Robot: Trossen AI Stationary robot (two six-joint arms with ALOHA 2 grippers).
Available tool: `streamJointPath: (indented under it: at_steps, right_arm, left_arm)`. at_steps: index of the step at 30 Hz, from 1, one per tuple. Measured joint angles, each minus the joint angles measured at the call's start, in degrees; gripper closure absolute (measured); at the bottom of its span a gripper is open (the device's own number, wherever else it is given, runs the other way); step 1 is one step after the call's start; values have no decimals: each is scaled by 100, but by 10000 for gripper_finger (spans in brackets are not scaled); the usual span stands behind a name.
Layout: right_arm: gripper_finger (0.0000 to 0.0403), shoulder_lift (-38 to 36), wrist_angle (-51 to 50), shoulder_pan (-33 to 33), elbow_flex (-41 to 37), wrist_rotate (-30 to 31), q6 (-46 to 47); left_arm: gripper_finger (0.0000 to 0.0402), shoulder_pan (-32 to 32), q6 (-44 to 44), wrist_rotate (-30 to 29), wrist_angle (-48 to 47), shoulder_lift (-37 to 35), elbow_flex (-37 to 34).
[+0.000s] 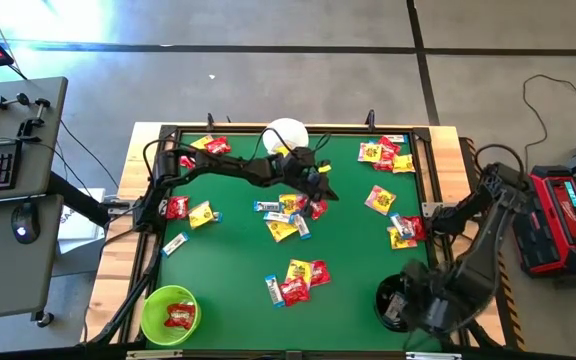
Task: Sort candy by brand, put in halloween buckets
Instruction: Adjust the black bucket
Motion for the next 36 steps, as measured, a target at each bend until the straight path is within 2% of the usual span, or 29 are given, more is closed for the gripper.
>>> streamJointPath:
  at_steps: [5, 9, 13, 17, 24, 36]
  right_arm:
    - [403, -14, -319, -730, 0, 655, -1147]
    - [403, -22, -280, -1378, -17, 759, -2171]
    - [403, -22, 153, -1962, -246, 445, -3197]
    - [403, -17, 561, -2302, -488, -12, -3782]
    - [403, -20, 787, -2337, -763, -704, -3793]
    - [403, -13, 878, -1803, -813, -1205, -3150]
  left_arm:
    - [401, 26, -8, -2, 1, 0, -1]
    - [401, 25, -8, -2, 1, 0, 0]
    - [401, 24, -6, -2, 0, 0, -1]
    - [401, 24, -6, -2, -1, 0, 0]
    - [401, 26, -2, -4, -31, 0, 0]
    - [401, 26, -1, -17, -38, 0, 0]
